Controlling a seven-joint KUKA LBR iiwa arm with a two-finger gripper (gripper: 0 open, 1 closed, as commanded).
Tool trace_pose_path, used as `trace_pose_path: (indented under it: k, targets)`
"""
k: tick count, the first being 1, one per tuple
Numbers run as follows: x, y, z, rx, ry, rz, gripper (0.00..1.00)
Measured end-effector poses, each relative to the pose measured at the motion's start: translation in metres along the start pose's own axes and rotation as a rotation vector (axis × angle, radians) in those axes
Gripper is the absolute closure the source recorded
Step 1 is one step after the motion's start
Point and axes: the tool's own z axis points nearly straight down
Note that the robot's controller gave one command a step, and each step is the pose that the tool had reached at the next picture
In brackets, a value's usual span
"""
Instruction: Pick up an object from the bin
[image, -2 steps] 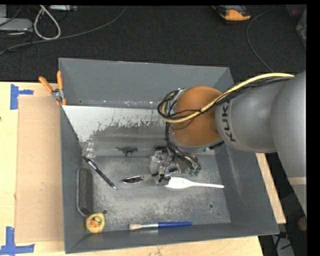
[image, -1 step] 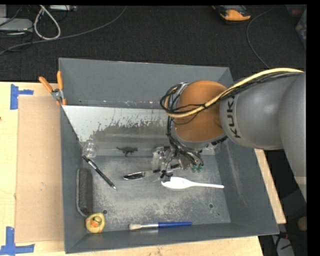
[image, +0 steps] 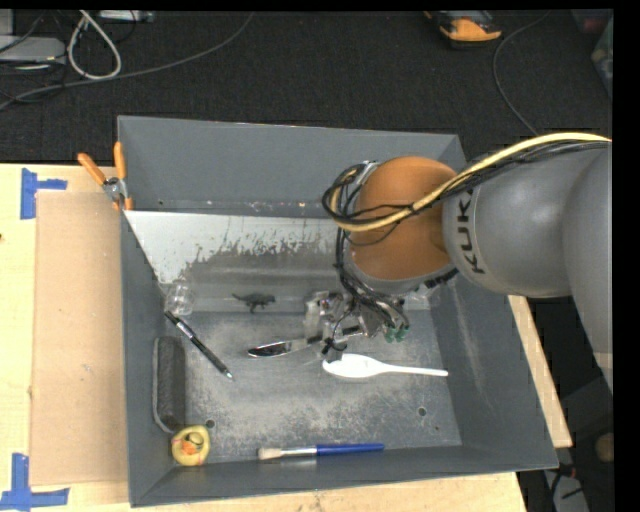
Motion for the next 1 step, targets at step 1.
trace_pose_path:
  k: [1]
  targets:
    - [0.0001, 0.0004, -0.0126, 0.0, 0.001, 0.001, 1.0]
